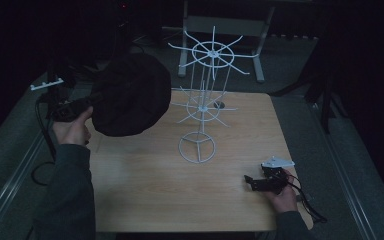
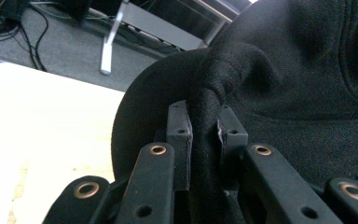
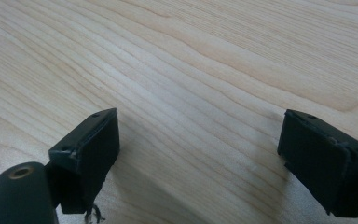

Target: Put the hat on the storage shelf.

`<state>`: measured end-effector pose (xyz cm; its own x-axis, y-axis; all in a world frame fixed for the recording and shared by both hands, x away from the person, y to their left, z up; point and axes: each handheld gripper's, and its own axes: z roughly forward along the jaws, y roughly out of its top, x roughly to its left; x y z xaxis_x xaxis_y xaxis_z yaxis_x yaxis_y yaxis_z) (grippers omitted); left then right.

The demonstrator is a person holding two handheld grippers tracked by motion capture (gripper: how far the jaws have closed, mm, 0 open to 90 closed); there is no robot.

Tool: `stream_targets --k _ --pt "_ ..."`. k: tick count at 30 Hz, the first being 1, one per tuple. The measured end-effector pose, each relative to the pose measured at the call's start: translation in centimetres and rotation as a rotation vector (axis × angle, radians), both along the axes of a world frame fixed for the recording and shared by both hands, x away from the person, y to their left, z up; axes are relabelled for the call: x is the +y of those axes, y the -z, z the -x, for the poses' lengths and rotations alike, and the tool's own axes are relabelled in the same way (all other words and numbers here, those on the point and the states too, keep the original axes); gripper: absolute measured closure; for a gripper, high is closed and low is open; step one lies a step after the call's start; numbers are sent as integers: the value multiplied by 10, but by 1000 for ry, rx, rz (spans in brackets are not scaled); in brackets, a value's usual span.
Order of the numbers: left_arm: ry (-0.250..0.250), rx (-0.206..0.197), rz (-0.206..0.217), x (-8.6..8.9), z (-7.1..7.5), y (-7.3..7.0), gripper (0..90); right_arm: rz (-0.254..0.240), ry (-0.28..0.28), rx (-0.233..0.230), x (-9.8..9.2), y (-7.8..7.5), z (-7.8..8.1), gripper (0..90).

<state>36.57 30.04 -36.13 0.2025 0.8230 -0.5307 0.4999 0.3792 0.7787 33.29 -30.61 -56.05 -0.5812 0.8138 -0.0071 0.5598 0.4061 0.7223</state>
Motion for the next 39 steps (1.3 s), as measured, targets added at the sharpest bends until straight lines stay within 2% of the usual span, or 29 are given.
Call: stream_targets --k 14,18,39 --pt "8 -19 28 4 0 -9 800 0 0 0 0 0 0 126" --pt "11 -27 25 4 -1 -12 800 0 0 0 0 0 0 126" --pt "5 -40 62 6 -5 -26 800 0 0 0 0 0 0 125"
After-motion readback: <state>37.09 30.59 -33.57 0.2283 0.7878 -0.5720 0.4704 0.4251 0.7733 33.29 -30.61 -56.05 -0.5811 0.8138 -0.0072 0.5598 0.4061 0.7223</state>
